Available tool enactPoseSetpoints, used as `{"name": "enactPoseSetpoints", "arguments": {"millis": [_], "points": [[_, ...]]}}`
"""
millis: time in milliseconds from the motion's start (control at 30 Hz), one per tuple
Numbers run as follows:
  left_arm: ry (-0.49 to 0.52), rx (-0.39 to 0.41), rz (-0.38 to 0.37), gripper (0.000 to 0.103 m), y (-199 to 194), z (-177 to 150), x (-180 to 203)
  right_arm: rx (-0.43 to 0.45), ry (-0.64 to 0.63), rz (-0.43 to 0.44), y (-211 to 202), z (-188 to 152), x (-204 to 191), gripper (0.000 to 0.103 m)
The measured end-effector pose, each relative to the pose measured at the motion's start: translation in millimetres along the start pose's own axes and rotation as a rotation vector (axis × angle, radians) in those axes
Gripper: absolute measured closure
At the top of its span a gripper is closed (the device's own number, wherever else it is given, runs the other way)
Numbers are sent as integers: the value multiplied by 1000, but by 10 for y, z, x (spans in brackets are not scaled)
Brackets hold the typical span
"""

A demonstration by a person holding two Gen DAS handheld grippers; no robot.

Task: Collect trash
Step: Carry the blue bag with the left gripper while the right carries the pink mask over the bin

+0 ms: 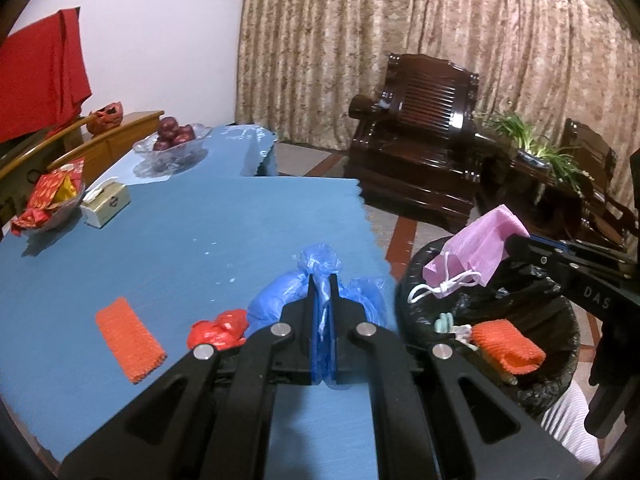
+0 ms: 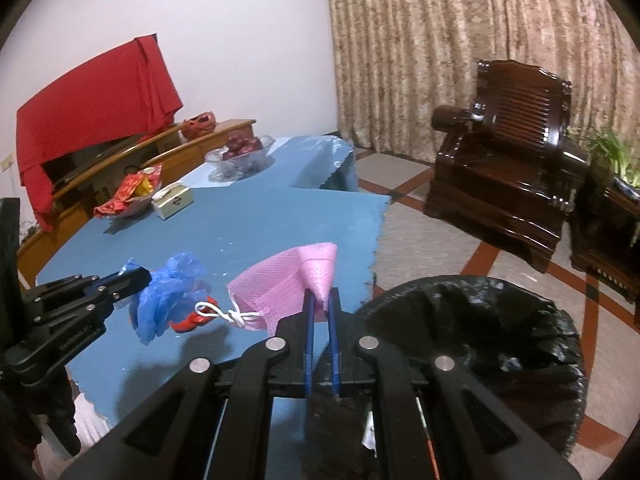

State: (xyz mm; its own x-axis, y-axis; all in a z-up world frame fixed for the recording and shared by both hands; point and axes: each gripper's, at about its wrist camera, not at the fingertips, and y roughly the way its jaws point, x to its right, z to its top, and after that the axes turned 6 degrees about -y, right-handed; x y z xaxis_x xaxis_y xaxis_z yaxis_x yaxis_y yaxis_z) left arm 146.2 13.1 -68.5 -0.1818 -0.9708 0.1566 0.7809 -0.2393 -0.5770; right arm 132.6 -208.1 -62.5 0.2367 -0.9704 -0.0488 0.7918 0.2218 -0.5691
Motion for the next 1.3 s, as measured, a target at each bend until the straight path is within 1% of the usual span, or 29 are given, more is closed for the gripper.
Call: {"name": "enactPoseSetpoints", "arguments": {"millis": [200, 600, 900, 1100, 1300], "points": [[21, -2, -38, 100, 40, 14, 242, 5, 31, -50, -144, -74, 261, 96], [88, -4, -124, 100, 175, 24, 856, 14, 102, -163, -373, -235, 872, 96], [128, -15, -180, 100, 312, -5, 1224, 0, 122, -225, -426, -337, 1187, 96], [147, -34, -217, 100, 495, -47, 1431, -16, 141, -254, -430, -417, 1337, 96], [161, -62, -253, 100, 769, -120, 1619, -41, 153, -288, -394, -506, 1509, 96]]}}
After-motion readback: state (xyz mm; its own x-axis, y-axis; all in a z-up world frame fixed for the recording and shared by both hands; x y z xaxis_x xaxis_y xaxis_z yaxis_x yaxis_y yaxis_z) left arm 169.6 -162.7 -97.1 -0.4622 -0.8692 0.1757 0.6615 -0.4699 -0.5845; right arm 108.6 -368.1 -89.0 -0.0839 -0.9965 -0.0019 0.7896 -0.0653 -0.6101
